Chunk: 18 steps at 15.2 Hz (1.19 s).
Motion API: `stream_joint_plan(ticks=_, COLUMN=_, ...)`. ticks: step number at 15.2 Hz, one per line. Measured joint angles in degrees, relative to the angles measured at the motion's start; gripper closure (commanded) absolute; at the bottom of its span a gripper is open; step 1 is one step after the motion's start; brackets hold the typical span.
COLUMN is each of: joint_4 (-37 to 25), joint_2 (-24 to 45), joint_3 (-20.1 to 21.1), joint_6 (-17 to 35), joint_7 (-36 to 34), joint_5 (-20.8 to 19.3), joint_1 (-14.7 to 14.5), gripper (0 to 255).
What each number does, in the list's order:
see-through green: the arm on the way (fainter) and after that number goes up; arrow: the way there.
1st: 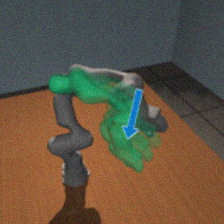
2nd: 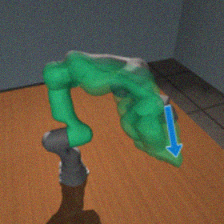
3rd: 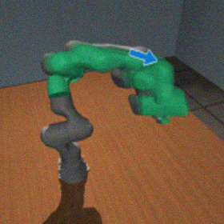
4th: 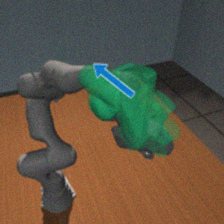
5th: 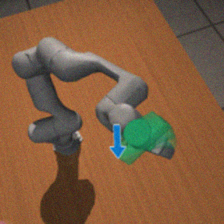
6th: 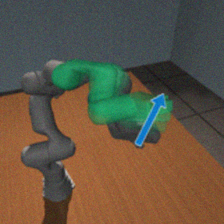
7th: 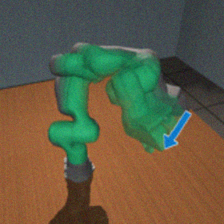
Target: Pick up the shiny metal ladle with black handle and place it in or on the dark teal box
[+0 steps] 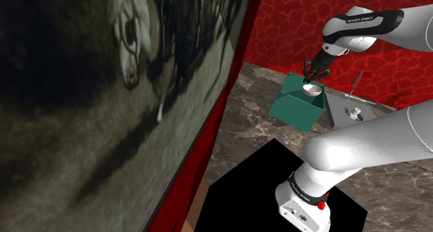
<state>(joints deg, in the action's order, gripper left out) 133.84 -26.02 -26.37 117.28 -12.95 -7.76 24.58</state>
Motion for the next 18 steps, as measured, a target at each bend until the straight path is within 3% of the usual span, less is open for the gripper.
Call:
stream_joint_plan(ticks=9, joint_4=2.59, joint_2=0.62, joint_3=-0.57, joint_6=3.20, joint_7=0.27, joint_5=-0.11, joint_1=0.07, gripper=255)
stream_joint_plan(ticks=10, joint_4=2.59, joint_2=0.62, joint_3=-0.57, joint_6=3.21, joint_7=0.27, joint_5=-0.11, joint_1=0.07, gripper=0)
stream_joint_plan(ticks=16, joint_4=2.60, joint_2=0.61, joint_3=-0.57, joint_6=3.22, joint_7=0.28, joint_5=-0.11, joint_1=0.07, gripper=0)
stream_joint_plan(ticks=18, joint_4=1.04, joint_2=-0.40, joint_3=-0.20, joint_6=0.74, joint_7=0.20, joint_5=-0.27, joint_1=0.26, gripper=0)
